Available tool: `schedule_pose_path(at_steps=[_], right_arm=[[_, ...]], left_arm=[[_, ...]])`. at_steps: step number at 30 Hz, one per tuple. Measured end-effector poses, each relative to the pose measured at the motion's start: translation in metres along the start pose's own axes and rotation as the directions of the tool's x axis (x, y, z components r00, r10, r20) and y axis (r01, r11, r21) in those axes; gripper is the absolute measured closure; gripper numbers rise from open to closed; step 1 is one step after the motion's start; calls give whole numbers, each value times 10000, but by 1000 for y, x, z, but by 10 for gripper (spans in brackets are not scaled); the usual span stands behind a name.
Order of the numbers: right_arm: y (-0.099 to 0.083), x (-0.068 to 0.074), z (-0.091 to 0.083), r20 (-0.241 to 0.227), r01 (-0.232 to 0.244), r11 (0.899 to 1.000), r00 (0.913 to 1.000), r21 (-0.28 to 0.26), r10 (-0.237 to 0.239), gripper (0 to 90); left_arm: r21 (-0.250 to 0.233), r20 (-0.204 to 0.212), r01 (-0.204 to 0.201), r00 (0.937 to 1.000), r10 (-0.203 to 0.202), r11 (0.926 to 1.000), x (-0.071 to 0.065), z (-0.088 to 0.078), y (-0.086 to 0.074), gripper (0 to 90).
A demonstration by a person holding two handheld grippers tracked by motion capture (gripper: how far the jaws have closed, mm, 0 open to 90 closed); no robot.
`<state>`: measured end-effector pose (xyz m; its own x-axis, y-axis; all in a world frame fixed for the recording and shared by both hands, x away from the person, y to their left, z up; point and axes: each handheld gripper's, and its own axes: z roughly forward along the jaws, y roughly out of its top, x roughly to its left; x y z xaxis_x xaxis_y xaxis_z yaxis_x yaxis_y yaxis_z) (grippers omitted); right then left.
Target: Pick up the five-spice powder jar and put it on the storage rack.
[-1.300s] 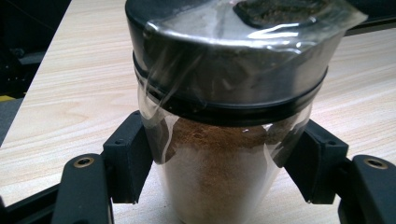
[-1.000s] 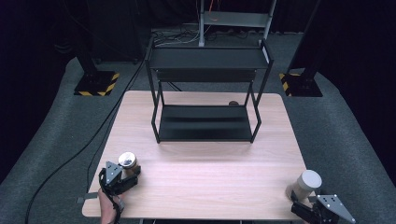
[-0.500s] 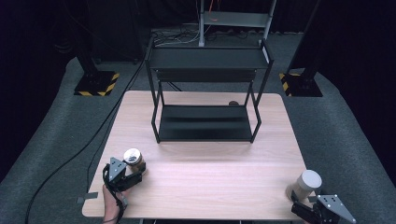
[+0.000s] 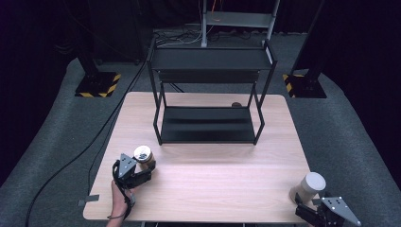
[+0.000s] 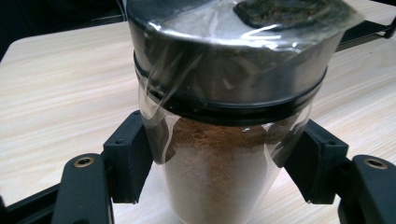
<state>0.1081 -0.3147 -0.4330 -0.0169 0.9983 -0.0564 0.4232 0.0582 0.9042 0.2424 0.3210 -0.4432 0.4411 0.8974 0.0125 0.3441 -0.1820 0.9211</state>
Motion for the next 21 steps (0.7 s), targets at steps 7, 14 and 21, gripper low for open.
schedule_pose_path(at_steps=[7, 14, 21], right_arm=[[1, 0, -1, 7, 19, 10000, 10000, -31, -19, 5], [1, -1, -1, -10, 8, 10000, 10000, -12, -8, 5], [1, -1, 0, -33, 27, 10000, 10000, -13, -27, 5]], left_arm=[[46, 240, -211, 9995, 210, 9998, -4, 11, 7, 309], [42, 407, -233, 9989, 231, 9997, -7, 17, 9, 308], [16, 589, -349, 9977, 347, 9994, -9, 24, 15, 309]])
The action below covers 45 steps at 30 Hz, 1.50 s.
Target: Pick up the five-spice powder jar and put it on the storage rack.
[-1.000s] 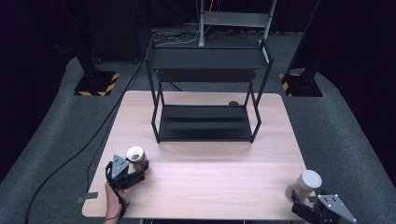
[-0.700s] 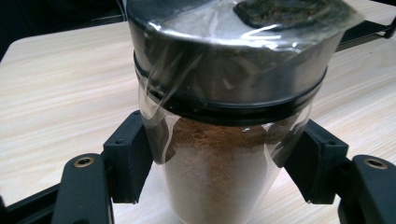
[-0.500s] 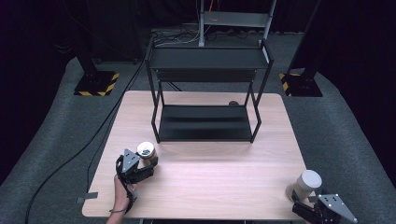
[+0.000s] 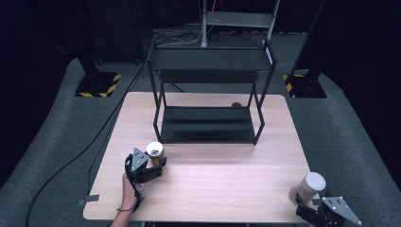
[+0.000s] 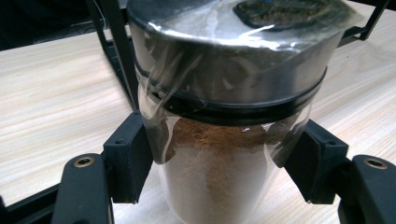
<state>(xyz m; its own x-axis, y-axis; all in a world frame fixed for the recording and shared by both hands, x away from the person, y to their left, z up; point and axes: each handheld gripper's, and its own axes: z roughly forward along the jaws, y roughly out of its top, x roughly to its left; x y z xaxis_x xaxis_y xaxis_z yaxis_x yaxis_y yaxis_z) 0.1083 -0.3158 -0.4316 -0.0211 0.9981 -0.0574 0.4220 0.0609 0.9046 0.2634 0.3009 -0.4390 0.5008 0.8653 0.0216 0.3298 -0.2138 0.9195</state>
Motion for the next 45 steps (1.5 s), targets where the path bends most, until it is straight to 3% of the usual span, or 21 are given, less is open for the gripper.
schedule_pose_path(at_steps=[10, 19, 45], right_arm=[[2, 0, 0, -3, 20, 10000, 10000, -42, -20, 5], [2, 0, 1, -2, 20, 10000, 10000, -36, -20, 5], [4, -1, 3, 6, 140, 9999, 9999, 4, -140, 5]], left_arm=[[-10, 274, -174, 9995, 175, 9998, -3, 11, 9, 309], [78, 502, -42, 9987, 38, 10000, -1, 22, 12, 308], [76, 850, -478, 9953, 470, 9988, -6, 58, 32, 308]])
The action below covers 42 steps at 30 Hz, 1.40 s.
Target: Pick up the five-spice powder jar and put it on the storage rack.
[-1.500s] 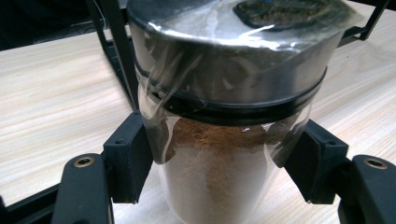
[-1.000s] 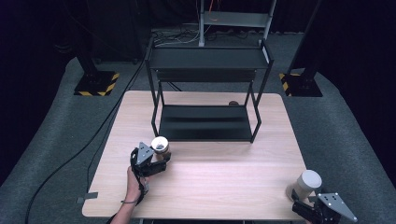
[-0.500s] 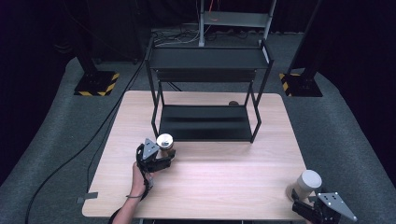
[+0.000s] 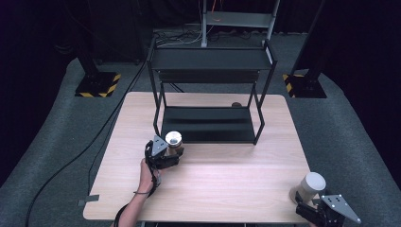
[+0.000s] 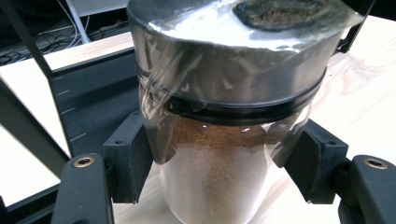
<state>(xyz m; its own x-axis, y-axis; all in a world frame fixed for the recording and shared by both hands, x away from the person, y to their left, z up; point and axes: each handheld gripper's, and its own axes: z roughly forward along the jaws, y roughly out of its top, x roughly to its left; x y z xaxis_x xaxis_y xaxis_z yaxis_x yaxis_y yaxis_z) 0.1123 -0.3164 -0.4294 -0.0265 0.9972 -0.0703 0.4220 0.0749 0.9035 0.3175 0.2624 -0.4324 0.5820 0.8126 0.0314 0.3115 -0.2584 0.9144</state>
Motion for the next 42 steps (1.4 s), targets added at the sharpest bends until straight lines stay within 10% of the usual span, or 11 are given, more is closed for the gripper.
schedule_pose_path(at_steps=[42], right_arm=[[3, -1, -1, 30, 33, 10000, 10000, -46, -32, 5]], left_arm=[[-124, 168, -31, 9999, 33, 9999, 0, 51, 19, 308]])
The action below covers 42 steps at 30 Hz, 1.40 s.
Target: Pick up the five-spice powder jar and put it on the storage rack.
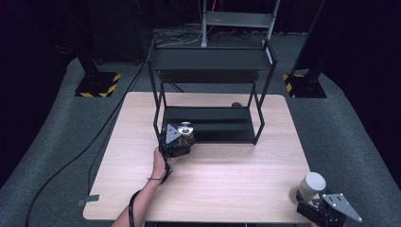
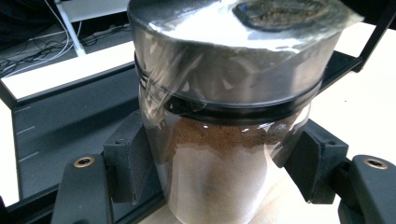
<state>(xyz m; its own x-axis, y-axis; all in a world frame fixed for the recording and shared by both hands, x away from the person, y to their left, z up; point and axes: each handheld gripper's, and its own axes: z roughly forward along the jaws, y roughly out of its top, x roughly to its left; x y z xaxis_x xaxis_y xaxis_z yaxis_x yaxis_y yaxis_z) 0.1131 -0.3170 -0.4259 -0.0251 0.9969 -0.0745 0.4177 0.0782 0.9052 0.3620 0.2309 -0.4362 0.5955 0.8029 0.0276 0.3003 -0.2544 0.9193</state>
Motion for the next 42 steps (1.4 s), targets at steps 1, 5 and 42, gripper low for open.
schedule_pose_path(at_steps=[1, 5, 42], right_arm=[[0, 0, 0, 6, -3, 10000, 10000, 5, 3, 5], [0, -1, 0, 16, -16, 10000, 10000, 4, 16, 5], [0, -3, 0, -48, -54, 10000, 10000, -80, 54, 4]], left_arm=[[16, -6, -28, 10000, 28, 10000, 0, 1, 1, 308], [26, -61, -109, 9999, 109, 9999, -1, 7, 2, 308], [-97, 78, 20, 10000, -19, 10000, -2, 42, 13, 308]])
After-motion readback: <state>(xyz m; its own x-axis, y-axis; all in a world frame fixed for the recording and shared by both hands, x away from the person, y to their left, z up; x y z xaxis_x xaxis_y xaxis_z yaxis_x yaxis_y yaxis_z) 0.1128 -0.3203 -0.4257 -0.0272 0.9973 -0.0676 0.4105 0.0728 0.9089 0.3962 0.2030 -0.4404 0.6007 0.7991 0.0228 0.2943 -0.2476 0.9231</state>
